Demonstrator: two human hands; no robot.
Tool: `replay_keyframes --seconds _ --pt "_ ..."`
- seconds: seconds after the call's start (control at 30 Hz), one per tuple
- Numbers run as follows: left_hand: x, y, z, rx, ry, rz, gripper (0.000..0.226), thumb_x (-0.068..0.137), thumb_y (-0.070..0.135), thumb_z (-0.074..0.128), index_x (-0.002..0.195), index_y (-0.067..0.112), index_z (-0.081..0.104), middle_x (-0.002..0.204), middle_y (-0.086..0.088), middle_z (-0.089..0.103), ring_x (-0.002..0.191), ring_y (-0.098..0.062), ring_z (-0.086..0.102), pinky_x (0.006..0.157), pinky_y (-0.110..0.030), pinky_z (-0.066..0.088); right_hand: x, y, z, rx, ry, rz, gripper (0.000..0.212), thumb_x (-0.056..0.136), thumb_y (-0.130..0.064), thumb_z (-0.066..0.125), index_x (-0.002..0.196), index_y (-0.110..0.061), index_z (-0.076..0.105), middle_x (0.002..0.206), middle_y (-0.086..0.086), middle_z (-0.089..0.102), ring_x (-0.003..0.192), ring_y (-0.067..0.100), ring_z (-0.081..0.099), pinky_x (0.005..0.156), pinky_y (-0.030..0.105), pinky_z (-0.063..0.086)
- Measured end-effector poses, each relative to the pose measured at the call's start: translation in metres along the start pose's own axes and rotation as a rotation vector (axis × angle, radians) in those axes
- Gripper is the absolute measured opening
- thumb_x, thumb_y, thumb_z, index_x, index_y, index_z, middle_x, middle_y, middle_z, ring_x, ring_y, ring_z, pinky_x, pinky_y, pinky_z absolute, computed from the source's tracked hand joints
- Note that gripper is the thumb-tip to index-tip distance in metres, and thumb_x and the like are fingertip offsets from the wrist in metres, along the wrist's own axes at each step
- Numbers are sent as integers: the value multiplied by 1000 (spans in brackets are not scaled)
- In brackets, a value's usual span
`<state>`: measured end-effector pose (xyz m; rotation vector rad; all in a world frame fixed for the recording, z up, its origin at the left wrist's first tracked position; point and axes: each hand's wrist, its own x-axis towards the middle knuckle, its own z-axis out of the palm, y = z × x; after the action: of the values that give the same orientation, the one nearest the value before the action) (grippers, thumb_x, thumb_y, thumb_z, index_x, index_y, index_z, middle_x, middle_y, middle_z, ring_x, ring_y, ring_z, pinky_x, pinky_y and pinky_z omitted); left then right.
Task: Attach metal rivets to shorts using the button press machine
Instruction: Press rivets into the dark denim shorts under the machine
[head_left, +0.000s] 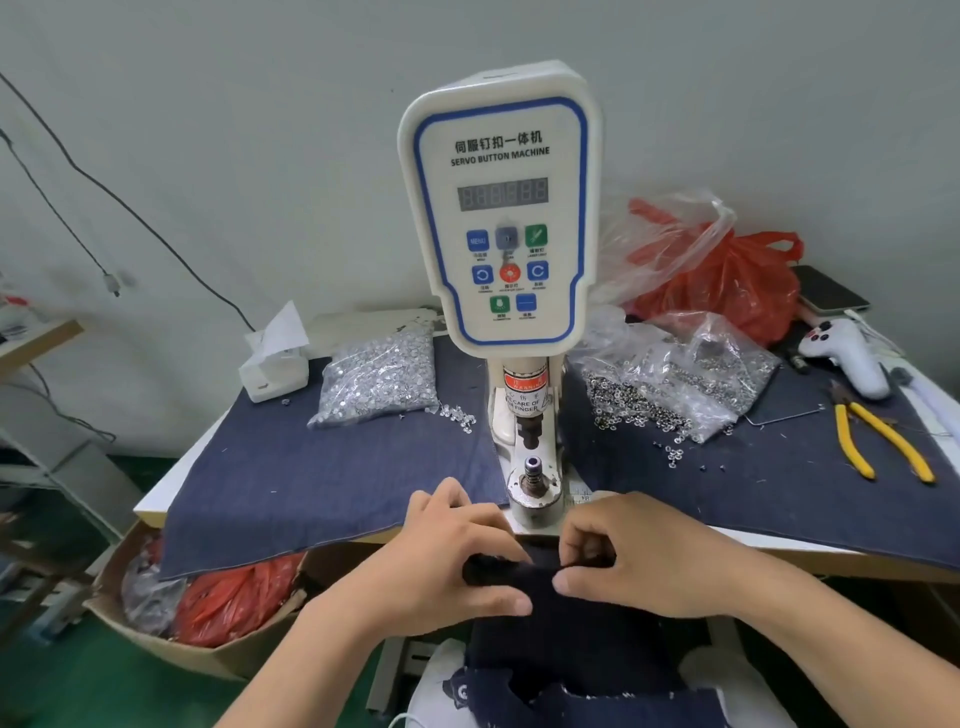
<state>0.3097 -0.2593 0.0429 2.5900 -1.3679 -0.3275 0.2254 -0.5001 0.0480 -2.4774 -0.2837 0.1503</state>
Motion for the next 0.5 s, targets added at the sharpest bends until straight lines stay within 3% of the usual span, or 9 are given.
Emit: replay_keyframes --seconds 0.1,0.17,0.27,0.33,0.4,0.5 --pt "-1 1 0 46 69 13 57 92 83 43 122 41 67 110 27 60 129 -6 26 109 -39 20 -3 1 -4 164 13 -78 13 87 -50 71 85 -39 64 92 -22 62 84 -2 60 75 13 43" --pt "-1 3 -2 -14 142 105 46 93 77 52 114 39 65 107 29 62 146 1 19 115 -43 15 -8 0 -5 422 -17 -120 11 93 -40 69 86 -35 63 79 -18 61 72 -3 52 68 14 40" --pt "0 9 -5 -439 267 225 13 94 43 76 101 36 68 113 23 70 156 -12 28 121 -38 21 -13 -2 -11 722 -21 -127 12 94 -31 65 83 -33 63 69 -16 49 65 1 40 59 13 34" --pt "1 13 -5 -815 285 253 14 90 23 82 95 32 72 111 5 74 146 -23 47 118 -43 36 -13 -4 -17 767 -60 -105 9 93 -29 64 85 -25 63 68 -11 50 62 3 39 56 14 33" --pt "1 14 -1 -1053 244 262 13 89 18 82 90 25 71 105 -2 72 124 -22 63 106 -40 47 -10 -5 -23 678 -99 -100 13 94 -28 65 83 -21 64 66 -11 52 59 3 40 55 14 33" --pt "4 14 6 -985 125 152 15 90 26 75 87 21 61 91 -5 62 88 -18 57 81 -36 45 -3 -4 -31 422 -122 -95 27 94 -31 67 73 -17 58 62 -12 47 60 4 38 58 20 31"
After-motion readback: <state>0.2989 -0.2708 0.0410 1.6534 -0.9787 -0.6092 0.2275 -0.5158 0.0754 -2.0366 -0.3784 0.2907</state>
